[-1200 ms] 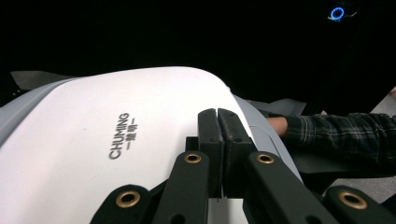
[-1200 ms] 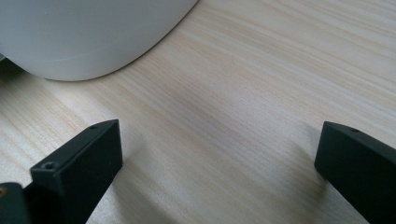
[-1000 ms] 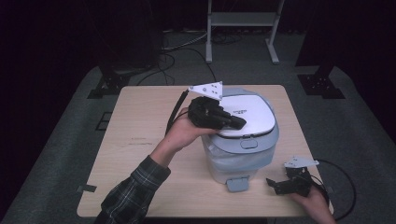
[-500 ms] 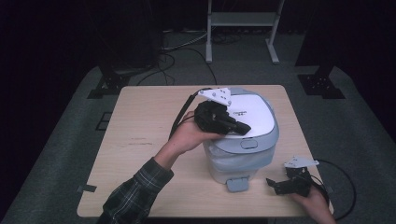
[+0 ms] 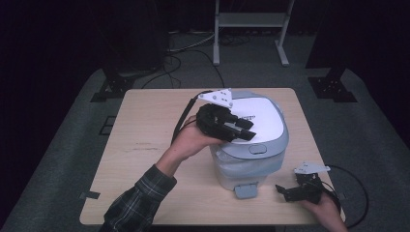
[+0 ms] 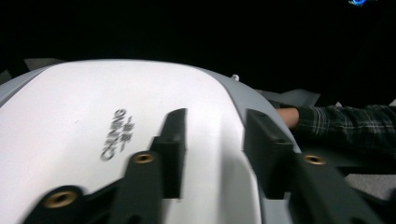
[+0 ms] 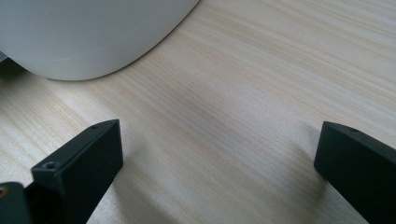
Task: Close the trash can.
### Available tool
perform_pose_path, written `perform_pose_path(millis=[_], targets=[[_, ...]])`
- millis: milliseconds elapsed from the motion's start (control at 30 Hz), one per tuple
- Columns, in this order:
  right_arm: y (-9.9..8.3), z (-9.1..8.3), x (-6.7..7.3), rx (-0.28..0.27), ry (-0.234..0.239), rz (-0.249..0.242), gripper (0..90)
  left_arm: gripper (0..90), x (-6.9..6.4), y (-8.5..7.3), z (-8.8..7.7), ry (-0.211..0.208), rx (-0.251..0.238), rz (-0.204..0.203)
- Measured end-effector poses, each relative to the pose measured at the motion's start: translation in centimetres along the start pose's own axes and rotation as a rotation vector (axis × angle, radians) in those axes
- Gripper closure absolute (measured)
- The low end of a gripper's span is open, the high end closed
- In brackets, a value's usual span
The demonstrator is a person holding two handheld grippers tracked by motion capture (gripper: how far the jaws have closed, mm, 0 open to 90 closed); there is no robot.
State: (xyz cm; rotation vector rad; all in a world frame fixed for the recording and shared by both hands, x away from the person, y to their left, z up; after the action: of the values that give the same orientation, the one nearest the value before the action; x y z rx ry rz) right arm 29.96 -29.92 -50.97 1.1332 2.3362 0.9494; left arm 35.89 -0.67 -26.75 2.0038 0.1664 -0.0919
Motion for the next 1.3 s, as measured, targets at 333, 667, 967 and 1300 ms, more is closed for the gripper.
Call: perform_pose_path(millis=[333, 667, 967, 1300], targets=[[0.0, 0.0, 0.0, 0.0, 0.0, -0.001, 0.1, 18.2, -0.1, -0.9, -3.0, 0.108, -0.029, -0.016], [0.0, 0.0, 0.0, 0.0, -0.001, 0.0, 0.1, 1.0, -0.3, -3.5, -6.3, 0.233, -0.06, -0.057], [0.0, 0.0, 0.0, 0.0, -0.002, 0.001, 0.1, 0.0, -0.3, -6.9, -8.1, 0.313, -0.079, -0.084], [0.0, 0.0, 0.0, 0.0, -0.002, 0.001, 0.1, 0.0, -0.6, -11.8, -8.8, 0.391, -0.067, -0.102]])
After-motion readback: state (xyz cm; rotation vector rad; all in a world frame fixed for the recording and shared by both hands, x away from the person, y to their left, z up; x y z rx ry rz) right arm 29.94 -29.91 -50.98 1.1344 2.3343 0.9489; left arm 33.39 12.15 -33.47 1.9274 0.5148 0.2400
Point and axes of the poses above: each handheld gripper's, and its own axes: z roughly forward along the jaws, y roughly out of its top, x roughly to its left, the point moved 3 cm from there along z, roughly forward along the jaws, and after that the axes turned 4 degrees about -z, right-handed, at the moved point
